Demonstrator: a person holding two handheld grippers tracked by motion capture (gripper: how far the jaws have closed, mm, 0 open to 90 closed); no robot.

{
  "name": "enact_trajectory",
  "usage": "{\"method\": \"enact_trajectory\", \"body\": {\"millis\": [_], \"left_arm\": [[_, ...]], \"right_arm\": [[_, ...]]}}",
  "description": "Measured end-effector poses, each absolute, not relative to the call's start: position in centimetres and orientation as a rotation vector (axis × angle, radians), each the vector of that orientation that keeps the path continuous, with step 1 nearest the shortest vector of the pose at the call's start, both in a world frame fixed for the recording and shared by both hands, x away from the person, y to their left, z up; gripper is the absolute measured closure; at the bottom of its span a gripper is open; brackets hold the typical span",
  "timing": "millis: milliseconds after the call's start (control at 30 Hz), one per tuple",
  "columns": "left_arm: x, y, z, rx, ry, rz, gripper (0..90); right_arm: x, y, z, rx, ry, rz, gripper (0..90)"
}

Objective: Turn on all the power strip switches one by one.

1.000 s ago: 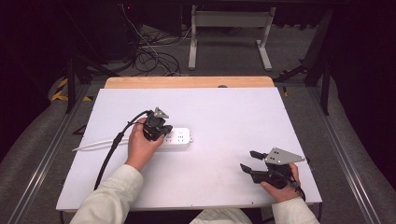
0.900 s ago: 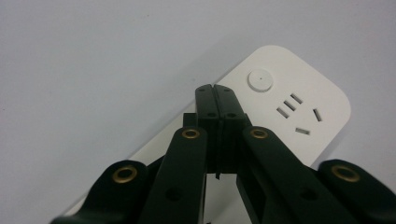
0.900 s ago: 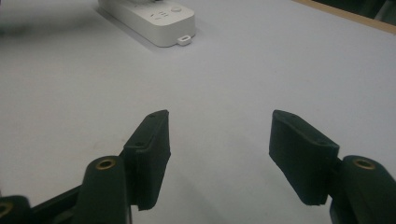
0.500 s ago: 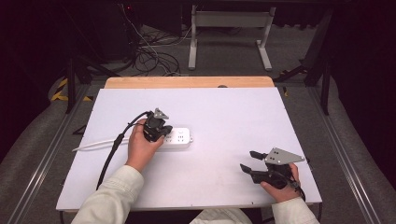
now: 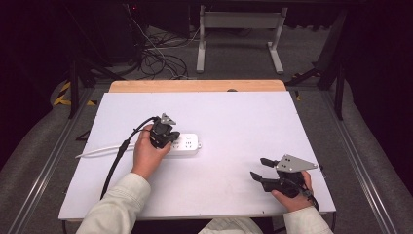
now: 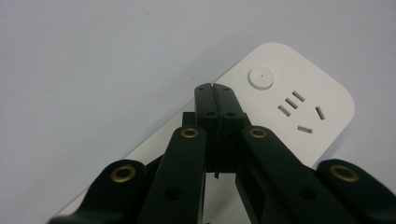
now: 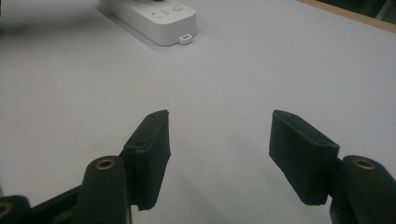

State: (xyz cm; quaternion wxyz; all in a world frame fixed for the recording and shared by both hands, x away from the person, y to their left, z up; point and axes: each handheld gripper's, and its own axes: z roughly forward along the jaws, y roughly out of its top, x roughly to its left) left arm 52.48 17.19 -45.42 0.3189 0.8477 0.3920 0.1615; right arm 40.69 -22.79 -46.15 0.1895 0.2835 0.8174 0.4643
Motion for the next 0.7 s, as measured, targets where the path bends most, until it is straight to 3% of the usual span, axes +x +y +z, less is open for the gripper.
{"method": "enact_trajectory", "body": {"millis": [167, 300, 433, 700], "left_arm": [[52.4, 16.9, -45.5, 2.217, 1.03, 0.411, 90.0], [51.8, 16.0, -45.6, 2.258, 1.006, 0.533, 90.0], [52.3, 16.7, -45.5, 2.23, 1.032, 0.451, 90.0], [52.3, 17.1, -45.8, 2.186, 1.047, 0.424, 90.0]], "right_arm": [[40.7, -22.8, -46.1, 0.798, 2.296, 1.309, 38.8], [40.6, -22.8, -46.1, 0.799, 2.297, 1.307, 38.7], [40.6, -22.8, -46.1, 0.797, 2.297, 1.31, 38.7], [40.6, -22.8, -46.1, 0.793, 2.298, 1.311, 38.8]]}}
